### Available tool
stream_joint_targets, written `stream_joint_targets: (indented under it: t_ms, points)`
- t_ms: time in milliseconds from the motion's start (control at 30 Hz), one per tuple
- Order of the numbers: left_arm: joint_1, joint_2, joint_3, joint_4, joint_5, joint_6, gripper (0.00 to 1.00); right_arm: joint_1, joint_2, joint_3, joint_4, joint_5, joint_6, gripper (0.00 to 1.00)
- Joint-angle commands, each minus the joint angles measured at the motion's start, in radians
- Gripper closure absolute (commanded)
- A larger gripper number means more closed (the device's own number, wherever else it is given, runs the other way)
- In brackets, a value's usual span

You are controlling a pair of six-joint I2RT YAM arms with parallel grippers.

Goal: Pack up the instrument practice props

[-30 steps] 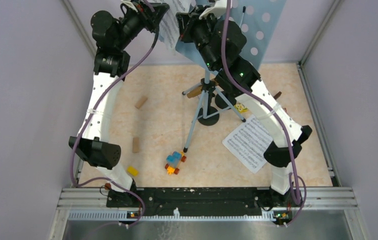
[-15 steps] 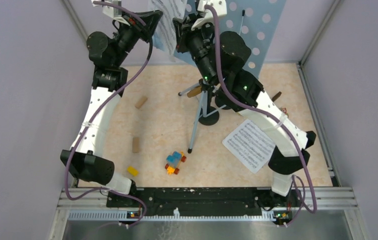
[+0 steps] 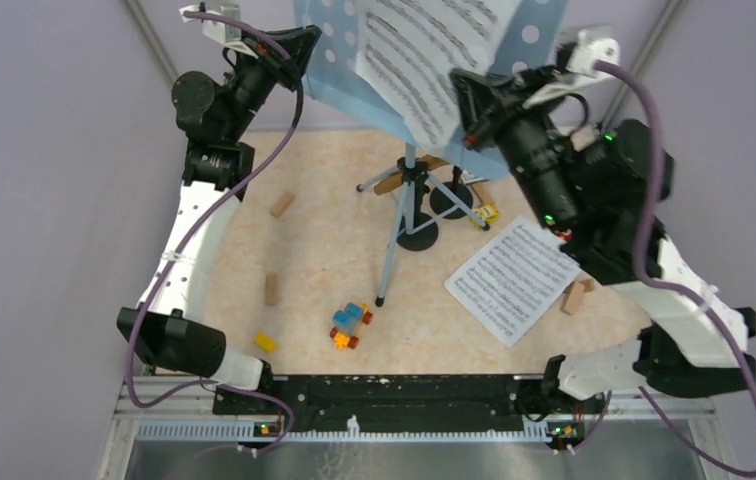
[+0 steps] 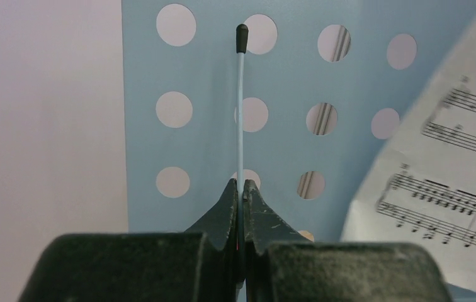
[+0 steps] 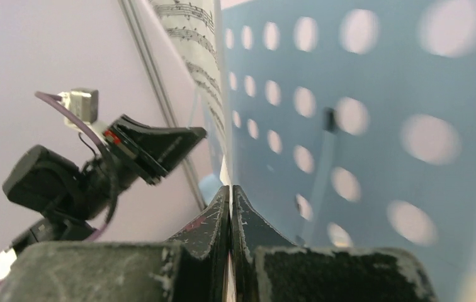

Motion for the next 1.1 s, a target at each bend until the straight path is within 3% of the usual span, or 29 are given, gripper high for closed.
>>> stream_joint_targets:
  t_ms: [0,233,367,500,700,900,1000,1067]
  points:
    - [0.003,-0.07,-0.029,0.019,-0.015,0.027,0.97,0.009,-0.267,-0.218,0.008,0.015,-0.006,1.0]
    - [0.003,-0.097,-0.049,-0.022,-0.014,0.056,0.69,0.01,-0.601,-0.412,-0.272,0.07,0.114,1.0]
    - [0.003,-0.109,-0.057,-0.046,-0.007,0.069,0.59,0.009,-0.748,-0.52,-0.4,0.187,0.227,1.0]
    - [0.003,-0.121,-0.061,-0.084,-0.009,0.086,0.42,0.009,-0.821,-0.579,-0.529,0.338,0.338,1.0]
    - [0.003,-0.202,-0.123,-0.156,-0.059,0.104,0.03,0.008,-0.826,-0.719,-0.697,0.594,0.53,1.0]
    - [0.003,-0.378,-0.275,-0.284,-0.167,0.148,0.01,0.009,-0.687,-0.795,-1.053,0.629,0.935,1.0]
    - [0.003,-0.483,-0.363,-0.323,-0.192,0.142,0.01,-0.022,-0.638,-0.873,-0.953,0.541,0.907,1.0]
    - [0.003,-0.541,-0.415,-0.351,-0.195,0.13,0.01,-0.181,-0.608,-0.927,-0.779,0.356,0.764,1.0]
